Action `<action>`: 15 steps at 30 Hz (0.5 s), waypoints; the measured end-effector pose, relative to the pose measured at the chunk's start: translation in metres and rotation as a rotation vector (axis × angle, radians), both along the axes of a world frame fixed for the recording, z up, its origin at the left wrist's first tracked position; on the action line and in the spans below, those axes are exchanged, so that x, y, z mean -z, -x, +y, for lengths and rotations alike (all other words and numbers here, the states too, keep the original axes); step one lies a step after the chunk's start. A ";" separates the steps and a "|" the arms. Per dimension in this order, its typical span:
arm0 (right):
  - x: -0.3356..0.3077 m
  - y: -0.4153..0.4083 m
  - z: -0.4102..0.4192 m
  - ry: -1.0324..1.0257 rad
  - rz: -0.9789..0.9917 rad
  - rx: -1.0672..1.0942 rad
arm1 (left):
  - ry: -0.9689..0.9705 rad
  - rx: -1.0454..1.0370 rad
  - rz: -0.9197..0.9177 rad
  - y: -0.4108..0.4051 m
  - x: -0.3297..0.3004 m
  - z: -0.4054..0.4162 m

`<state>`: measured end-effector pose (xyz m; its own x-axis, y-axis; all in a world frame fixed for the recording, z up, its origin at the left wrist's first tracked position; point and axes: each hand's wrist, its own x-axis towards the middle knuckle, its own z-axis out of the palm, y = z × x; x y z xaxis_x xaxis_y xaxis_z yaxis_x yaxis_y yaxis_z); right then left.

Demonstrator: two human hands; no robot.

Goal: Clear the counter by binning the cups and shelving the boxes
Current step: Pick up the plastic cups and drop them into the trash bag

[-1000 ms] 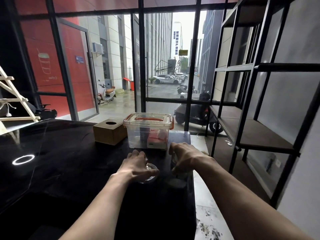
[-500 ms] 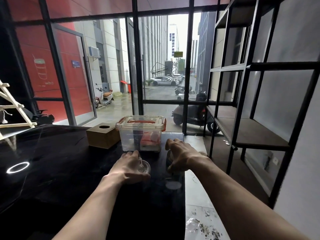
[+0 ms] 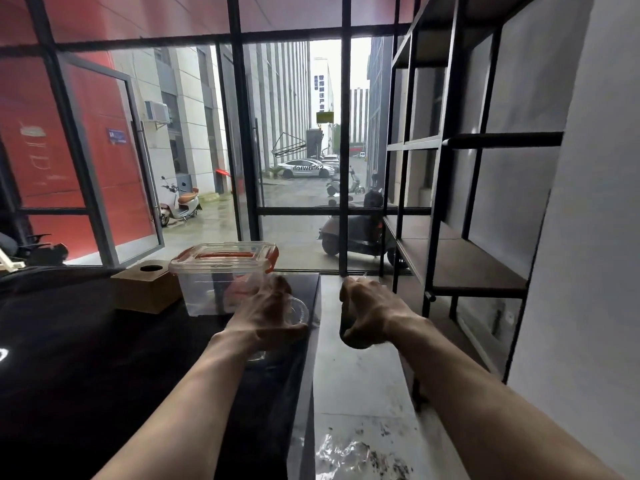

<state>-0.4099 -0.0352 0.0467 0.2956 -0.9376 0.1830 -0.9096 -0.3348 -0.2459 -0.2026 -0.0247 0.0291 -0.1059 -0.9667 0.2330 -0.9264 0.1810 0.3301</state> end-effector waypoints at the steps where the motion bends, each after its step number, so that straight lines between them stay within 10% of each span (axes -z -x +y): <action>1: 0.002 0.009 -0.001 -0.006 -0.004 0.015 | -0.020 0.010 -0.009 0.010 0.000 -0.003; 15: 0.038 0.092 -0.022 -0.073 0.053 0.214 | -0.061 0.166 -0.090 0.116 0.039 -0.056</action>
<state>-0.5017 -0.0572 0.0090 0.0960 -0.9901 0.1020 -0.9702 -0.1160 -0.2126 -0.3187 -0.0811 -0.0096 -0.2824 -0.9463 0.1571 -0.9120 0.3157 0.2620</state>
